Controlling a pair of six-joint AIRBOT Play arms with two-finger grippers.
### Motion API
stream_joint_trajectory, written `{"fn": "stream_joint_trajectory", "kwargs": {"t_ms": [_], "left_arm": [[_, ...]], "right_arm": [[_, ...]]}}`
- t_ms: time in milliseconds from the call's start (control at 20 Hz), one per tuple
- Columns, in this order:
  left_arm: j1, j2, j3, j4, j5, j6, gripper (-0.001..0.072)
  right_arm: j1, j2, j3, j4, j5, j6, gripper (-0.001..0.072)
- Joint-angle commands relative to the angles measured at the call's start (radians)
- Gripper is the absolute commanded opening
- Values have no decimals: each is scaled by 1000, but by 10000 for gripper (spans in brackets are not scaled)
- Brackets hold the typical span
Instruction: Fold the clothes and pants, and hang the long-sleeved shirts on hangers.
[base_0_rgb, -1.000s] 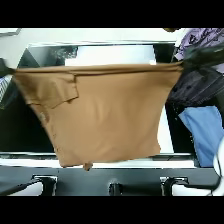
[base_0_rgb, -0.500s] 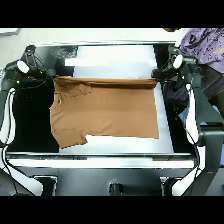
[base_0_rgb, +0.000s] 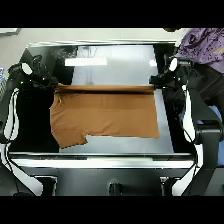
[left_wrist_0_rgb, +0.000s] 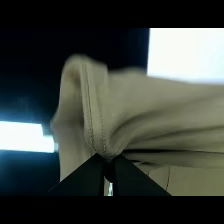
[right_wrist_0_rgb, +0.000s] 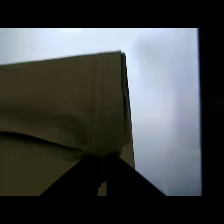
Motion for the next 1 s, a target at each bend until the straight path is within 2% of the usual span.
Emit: {"fn": "stream_joint_trajectory", "kwargs": {"t_ms": [0,150,700,750,800,900,950], "left_arm": [[5,-8,-8,17,-176,8,15],[5,-16,-10,17,-223,7,15],[1,-77,-9,16,-334,3,18],[1,-77,-8,16,-334,3,25],[2,-75,-8,16,-332,3,120],[5,-69,8,16,-333,-15,518],[10,-65,26,16,-333,-29,574]], "right_arm": [[1,-32,-1,1,167,15,31],[1,-61,0,6,220,26,31],[25,-93,-1,-6,255,47,33],[26,-93,0,-14,255,48,66],[26,-92,0,-18,257,48,136],[26,-82,0,-45,272,59,298],[26,-69,0,-69,274,59,412]]}}
